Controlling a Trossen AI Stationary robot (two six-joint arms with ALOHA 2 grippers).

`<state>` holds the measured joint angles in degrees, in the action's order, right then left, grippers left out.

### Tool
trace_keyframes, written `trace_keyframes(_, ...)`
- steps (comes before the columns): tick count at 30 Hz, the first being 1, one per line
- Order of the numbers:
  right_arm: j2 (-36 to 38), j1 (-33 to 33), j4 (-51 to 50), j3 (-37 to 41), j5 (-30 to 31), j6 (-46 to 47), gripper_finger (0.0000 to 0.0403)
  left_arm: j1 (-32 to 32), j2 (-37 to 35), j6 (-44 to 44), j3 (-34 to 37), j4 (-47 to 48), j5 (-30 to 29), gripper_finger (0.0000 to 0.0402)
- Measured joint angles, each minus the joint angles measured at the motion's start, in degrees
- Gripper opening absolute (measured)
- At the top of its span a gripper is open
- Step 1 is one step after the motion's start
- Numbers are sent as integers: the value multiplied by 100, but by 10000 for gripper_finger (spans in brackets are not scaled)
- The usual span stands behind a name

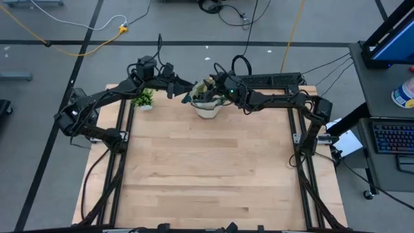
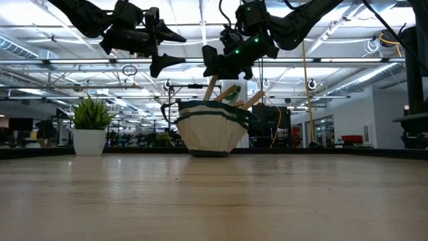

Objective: Pick & Place Garden tools in Gardening bag
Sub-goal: Put the brown trowel into the green gardening bag, then return to Home Position

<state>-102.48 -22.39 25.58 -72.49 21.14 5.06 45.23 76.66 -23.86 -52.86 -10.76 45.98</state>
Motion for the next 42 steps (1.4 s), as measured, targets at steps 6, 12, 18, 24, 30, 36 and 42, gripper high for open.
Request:
trace_keyframes(6,0,0,130,0,55,-19,183,0,0,13,0,1,2,294)
trace_keyframes(12,61,36,529,1,287,-369,183,0,0,11,-2,2,2,294)
trace_keyframes(18,238,37,455,13,287,-400,183,0,0,80,0,4,2,294)
trace_keyframes(24,496,73,534,7,287,-447,182,10,0,100,-1,11,2,294)
trace_keyframes(30,927,76,229,1,281,-479,171,87,0,72,-2,26,133,294)
trace_keyframes(36,1494,73,-456,157,117,-550,128,232,0,-411,-1,28,210,294)
trace_keyframes(42,2057,70,-590,782,-371,-496,27,276,0,-586,-1,27,352,294)
